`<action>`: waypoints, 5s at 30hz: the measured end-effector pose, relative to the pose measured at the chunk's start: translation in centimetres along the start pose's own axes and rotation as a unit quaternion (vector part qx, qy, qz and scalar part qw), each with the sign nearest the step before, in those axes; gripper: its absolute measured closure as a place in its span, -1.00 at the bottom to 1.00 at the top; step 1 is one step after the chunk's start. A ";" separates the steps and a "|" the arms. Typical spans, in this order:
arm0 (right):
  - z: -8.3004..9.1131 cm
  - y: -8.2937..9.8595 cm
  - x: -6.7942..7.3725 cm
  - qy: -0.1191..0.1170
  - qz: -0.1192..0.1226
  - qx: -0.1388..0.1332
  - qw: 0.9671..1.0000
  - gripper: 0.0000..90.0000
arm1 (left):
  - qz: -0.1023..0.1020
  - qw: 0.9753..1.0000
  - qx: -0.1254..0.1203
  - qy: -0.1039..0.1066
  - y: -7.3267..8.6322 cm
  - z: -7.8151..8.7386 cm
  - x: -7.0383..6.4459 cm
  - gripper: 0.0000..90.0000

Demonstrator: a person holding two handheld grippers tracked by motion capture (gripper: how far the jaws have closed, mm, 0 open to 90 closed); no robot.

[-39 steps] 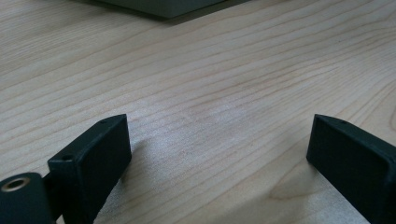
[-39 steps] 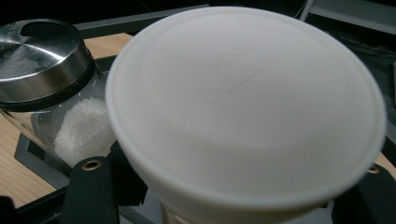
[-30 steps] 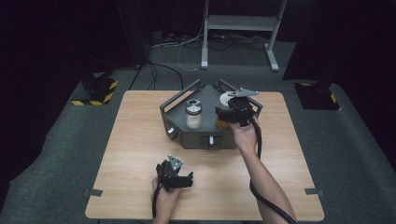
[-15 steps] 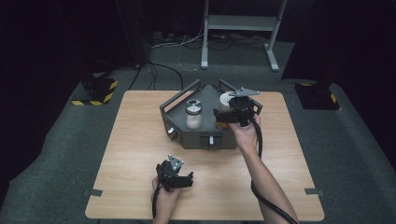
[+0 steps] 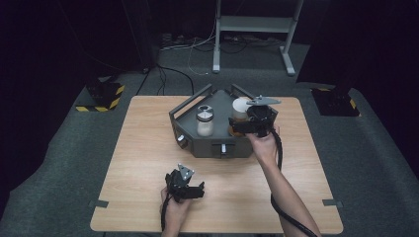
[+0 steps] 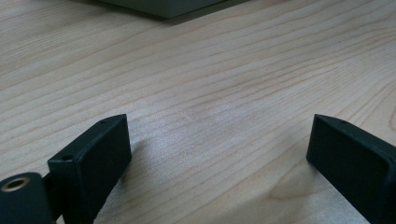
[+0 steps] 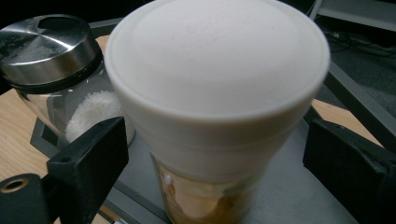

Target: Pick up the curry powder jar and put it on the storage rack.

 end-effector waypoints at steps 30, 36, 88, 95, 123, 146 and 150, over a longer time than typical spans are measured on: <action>2.7 4.7 -1.1 -0.024 0.005 -0.015 1.000 -0.85 | -0.001 1.000 0.001 0.000 0.0 0.0 0.0 -0.86; 3.0 5.6 -1.3 -0.026 -0.002 -0.014 1.000 -0.85 | -0.001 1.000 0.001 0.000 0.0 0.0 0.0 -0.86; 3.7 14.9 -0.5 -0.022 -0.032 0.032 0.999 -0.85 | -0.001 1.000 0.000 0.000 0.0 0.0 0.0 -0.86; 3.0 16.2 0.1 -0.019 -0.036 0.046 0.998 -0.85 | -0.001 1.000 0.001 0.000 0.0 0.0 0.0 -0.86; 0.7 18.9 2.4 0.001 -0.040 0.080 0.996 -0.85 | -0.001 1.000 0.001 0.000 0.0 0.0 0.0 -0.86; 0.1 18.7 3.7 0.019 -0.016 0.105 0.994 -0.88 | -0.002 1.000 0.000 0.000 0.0 0.0 0.0 -0.85; 0.1 18.7 3.7 0.019 -0.016 0.105 0.994 -0.88 | -0.002 1.000 0.000 0.000 0.0 0.0 0.0 -0.85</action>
Point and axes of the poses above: each handheld gripper's, and its own axes: z roughly backward along the jaws, y roughly out of its underside, x roughly to its left, the point moved 4 cm from there along -z, roughly forward along the jaws, and after that the axes turned 7 degrees about z, right-handed, at the moved point
